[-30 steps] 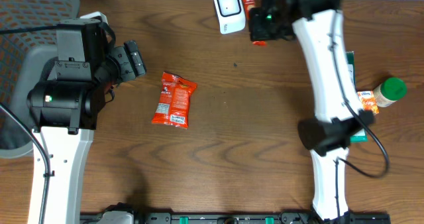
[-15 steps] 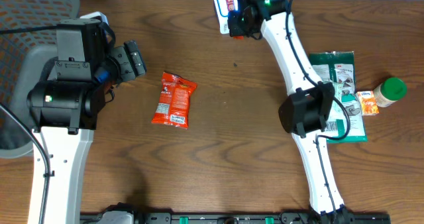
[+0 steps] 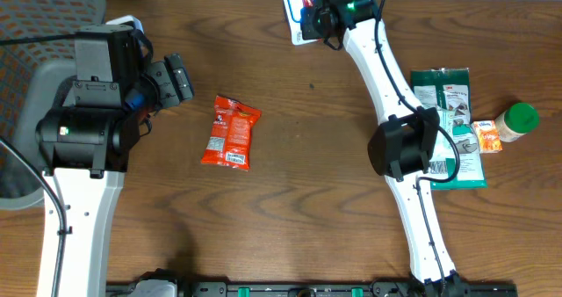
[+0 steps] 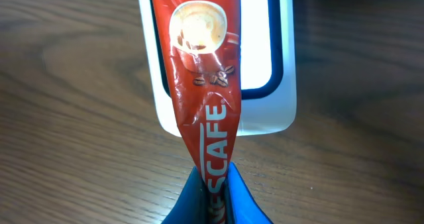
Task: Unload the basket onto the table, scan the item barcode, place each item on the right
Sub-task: 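Hold the red Nescafe stick in front of the scanner window, then carry the Nescafe stick right over the green glove pack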
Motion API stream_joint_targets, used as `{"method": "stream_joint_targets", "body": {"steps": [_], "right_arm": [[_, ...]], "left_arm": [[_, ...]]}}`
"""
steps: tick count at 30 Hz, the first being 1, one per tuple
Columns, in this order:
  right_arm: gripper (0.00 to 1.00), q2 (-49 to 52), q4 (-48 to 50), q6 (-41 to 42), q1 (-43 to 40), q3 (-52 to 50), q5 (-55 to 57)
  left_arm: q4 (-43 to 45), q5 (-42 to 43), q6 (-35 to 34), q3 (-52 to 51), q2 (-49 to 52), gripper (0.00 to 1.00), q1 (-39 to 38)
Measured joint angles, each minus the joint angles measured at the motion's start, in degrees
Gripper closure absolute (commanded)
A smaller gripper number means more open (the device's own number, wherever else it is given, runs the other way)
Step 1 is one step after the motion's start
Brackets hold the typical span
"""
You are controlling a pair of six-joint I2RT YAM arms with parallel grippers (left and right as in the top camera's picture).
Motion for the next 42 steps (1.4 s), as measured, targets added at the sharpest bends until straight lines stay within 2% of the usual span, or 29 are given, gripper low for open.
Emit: {"method": "stream_joint_targets", "body": {"steps": [7,18,26,31,36,39,42], "right_arm": [[0.99,3.67,-0.17,0.0,-0.02,0.02,0.31],[0.99,3.85,-0.11,-0.11,-0.72,0.09,1.53],[0.99,2.29,-6.19,-1.9,-2.36,0.24,-0.39],[0.99,-5.35,-20.02,-3.34,-3.08,0.24,-1.99],[0.99,-18.6,-33.57,-3.98,-4.02,0.68,-2.47],[0.99,-25.62,-39.3,-4.2,-5.11,1.53,-2.49],[0.99,-30.58,-40.72,-4.22,-6.43,1.57,-2.49]], "left_arm": [[0.02,0.0,0.0,0.0,0.0,0.1,0.0],[0.0,0.0,0.0,0.0,0.0,0.1,0.0],[0.0,0.0,0.0,0.0,0.0,0.1,0.0],[0.02,0.0,0.0,0.0,0.0,0.1,0.0],[0.02,0.0,0.0,0.0,0.0,0.1,0.0],[0.02,0.02,0.0,0.0,0.0,0.1,0.0],[0.0,0.02,0.0,0.0,0.0,0.1,0.0]]}}
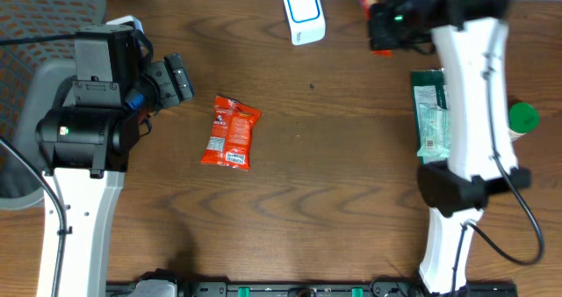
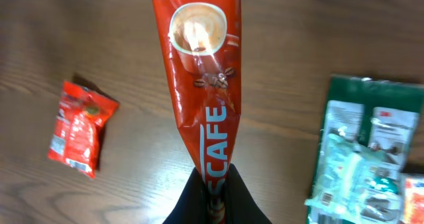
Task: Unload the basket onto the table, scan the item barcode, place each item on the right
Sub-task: 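Carry the Nescafe stick right over the green glove pack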
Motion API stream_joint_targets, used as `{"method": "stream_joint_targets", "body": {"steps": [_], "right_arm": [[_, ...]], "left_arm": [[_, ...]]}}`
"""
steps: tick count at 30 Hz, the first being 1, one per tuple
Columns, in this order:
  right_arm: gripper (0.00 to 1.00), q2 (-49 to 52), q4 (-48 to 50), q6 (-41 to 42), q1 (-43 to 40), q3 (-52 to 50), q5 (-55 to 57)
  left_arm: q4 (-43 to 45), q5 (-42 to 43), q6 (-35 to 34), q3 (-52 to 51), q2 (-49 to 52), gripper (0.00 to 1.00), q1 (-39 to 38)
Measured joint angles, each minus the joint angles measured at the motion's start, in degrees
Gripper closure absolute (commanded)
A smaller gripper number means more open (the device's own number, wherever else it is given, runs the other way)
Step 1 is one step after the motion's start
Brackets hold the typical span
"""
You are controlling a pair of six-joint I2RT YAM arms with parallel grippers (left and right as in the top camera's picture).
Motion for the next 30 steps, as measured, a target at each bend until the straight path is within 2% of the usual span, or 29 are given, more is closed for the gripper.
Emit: {"method": "stream_joint_targets", "body": {"steps": [4,8,15,20,25,30], "right_arm": [[0.99,-4.0,-0.07,0.0,-1.01,-0.37,-0.24],[0.99,-8.7,0.02,0.0,-1.03,-5.51,-0.63],[0.99,-23.08,-0.11,1.05,-1.05,-30.14,2.71],[0.99,-28.11,2.58,3.52,-2.23,-47.8,9.92],[0.99,-27.43,12.76,4.68,-5.88,-62.99,17.11],[0.99,-27.23,28.63,5.07,-10.62,-75.58,25.83]], "left_arm": [[0.0,0.0,0.0,0.0,0.0,0.1,0.0],[0.0,-0.02,0.0,0.0,0.0,0.1,0.0],[0.02,-0.02,0.0,0.0,0.0,0.1,0.0],[0.02,-0.02,0.0,0.0,0.0,0.1,0.0],[-0.02,0.0,0.0,0.0,0.0,0.1,0.0],[-0.02,0.0,0.0,0.0,0.0,0.1,0.0]]}}
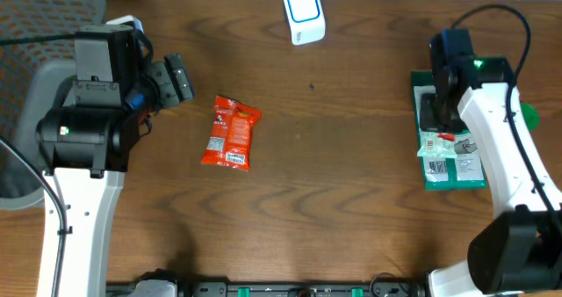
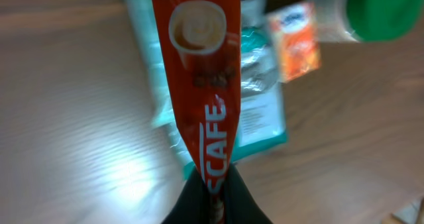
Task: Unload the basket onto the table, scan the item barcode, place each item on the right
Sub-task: 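Carry the Nescafe stick right over the green glove pack, then lower the stick onto the glove pack and open the right gripper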
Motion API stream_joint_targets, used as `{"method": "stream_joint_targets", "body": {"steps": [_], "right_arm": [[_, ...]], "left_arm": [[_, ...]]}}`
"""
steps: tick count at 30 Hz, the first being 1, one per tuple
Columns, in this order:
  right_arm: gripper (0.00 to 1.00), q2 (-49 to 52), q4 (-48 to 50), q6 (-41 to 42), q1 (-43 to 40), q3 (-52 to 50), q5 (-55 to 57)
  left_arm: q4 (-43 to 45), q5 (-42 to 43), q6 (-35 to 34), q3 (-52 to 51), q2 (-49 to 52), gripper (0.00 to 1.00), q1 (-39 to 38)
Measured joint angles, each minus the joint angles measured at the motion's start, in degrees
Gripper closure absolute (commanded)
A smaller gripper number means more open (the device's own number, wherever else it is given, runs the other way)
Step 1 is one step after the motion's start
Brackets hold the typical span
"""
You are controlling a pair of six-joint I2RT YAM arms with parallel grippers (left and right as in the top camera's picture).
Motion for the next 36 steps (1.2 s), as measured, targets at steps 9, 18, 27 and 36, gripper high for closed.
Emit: {"method": "stream_joint_targets", "body": {"steps": [9,18,27,36], "right_arm": [[0.98,0.0,17.51,2.29,-6.51,-15.04,17.57],[0.91,0.0,30.95,-3.17,-6.67,-23.32,19.87],[0.71,0.0,33.64,-6.62,-6.67,-25.24,17.51],[0.6,0.0,33.83,-7.06,-6.67,-25.24,14.69]], "left_arm": [[0.02,-0.02,0.0,0.0,0.0,0.1,0.0],[0.02,-0.02,0.0,0.0,0.0,0.1,0.0],[0.02,-0.02,0.0,0.0,0.0,0.1,0.0],[0.02,-0.02,0.0,0.0,0.0,0.1,0.0]]}}
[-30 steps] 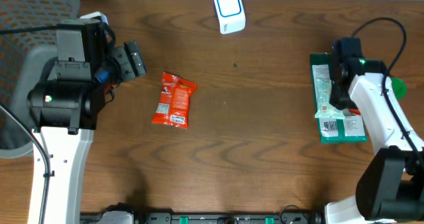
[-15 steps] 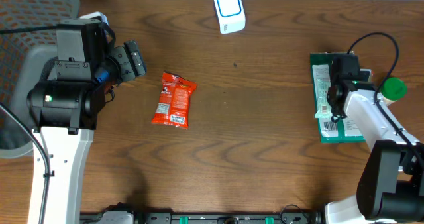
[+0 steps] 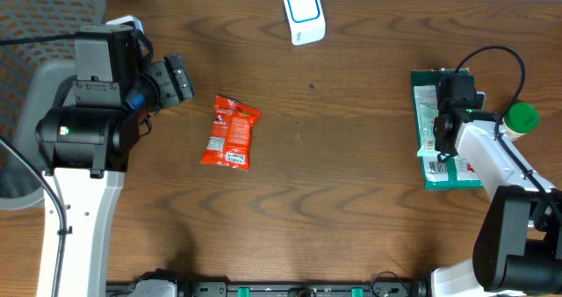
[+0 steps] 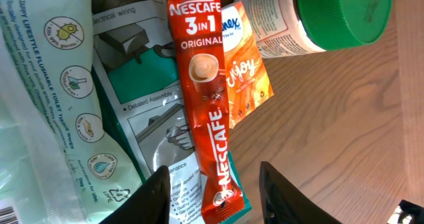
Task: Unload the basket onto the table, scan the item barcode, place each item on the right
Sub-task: 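Lower the stick onto the glove pack and open the right gripper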
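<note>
A red Nescafe 3-in-1 sachet [image 4: 205,111] lies flat on a green packet [image 4: 142,128] at the right of the table. My right gripper [image 4: 212,174] stands open over the sachet's near end, one finger on each side and not touching it. In the overhead view the right gripper [image 3: 450,112] covers the sachet. The white scanner with a blue ring [image 3: 304,14] stands at the far edge. My left gripper [image 3: 179,77] hangs at the left; whether it is open or shut does not show.
A pale wipes pack [image 4: 40,85], a small orange sachet [image 4: 246,71] and a green-lidded jar [image 4: 341,12] crowd round the green packet. A red snack packet [image 3: 231,133] lies left of centre on the wooden table [image 3: 334,183].
My right gripper was shut on the Nescafe sachet, holding it above the pile at the right. Now it is open and the sachet lies on the green packet. The left arm has not moved.
My right gripper held the sachet right over the scanner at the far edge. Then it held it to the right of the scanner, then above the pile of packets at the right. Now the sachet rests on that pile, let go.
</note>
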Motion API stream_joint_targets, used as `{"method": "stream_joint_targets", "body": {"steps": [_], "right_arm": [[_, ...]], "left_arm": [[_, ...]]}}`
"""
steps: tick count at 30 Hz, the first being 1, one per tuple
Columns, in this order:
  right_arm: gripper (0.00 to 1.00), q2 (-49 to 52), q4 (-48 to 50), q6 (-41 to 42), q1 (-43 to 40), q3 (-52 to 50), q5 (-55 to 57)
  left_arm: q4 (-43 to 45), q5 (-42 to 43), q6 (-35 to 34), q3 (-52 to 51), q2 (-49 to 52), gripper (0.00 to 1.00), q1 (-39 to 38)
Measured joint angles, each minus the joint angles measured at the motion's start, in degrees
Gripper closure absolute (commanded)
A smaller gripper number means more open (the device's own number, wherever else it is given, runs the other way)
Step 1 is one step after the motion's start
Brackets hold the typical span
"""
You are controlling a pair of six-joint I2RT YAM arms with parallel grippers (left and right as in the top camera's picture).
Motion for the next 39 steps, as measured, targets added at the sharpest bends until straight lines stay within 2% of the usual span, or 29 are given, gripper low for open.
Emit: {"method": "stream_joint_targets", "body": {"steps": [6,11,20,31,34,37,39], "right_arm": [[0.71,0.0,-0.42,-0.02,-0.15,0.0,0.09],[0.71,0.0,0.04,0.61,-3.37,0.0,-2.49],[0.73,0.0,0.92,-0.66,-14.12,0.0,-18.8],[0.73,0.0,1.68,-1.14,-15.19,0.0,-26.12],[0.78,0.0,1.68,-1.31,-15.19,0.0,-26.58],[0.78,0.0,1.68,-1.31,-15.19,0.0,-26.88],[0.7,0.0,1.68,-1.2,-15.19,0.0,-27.69]], "left_arm": [[0.0,0.0,0.0,0.0,0.0,0.1,0.0],[0.0,0.02,0.0,0.0,0.0,0.1,0.0],[0.0,0.0,0.0,0.0,0.0,0.1,0.0],[0.0,0.0,0.0,0.0,0.0,0.1,0.0],[0.0,0.0,0.0,0.0,0.0,0.1,0.0],[0.0,0.0,0.0,0.0,0.0,0.1,0.0],[0.0,0.0,0.0,0.0,0.0,0.1,0.0]]}}
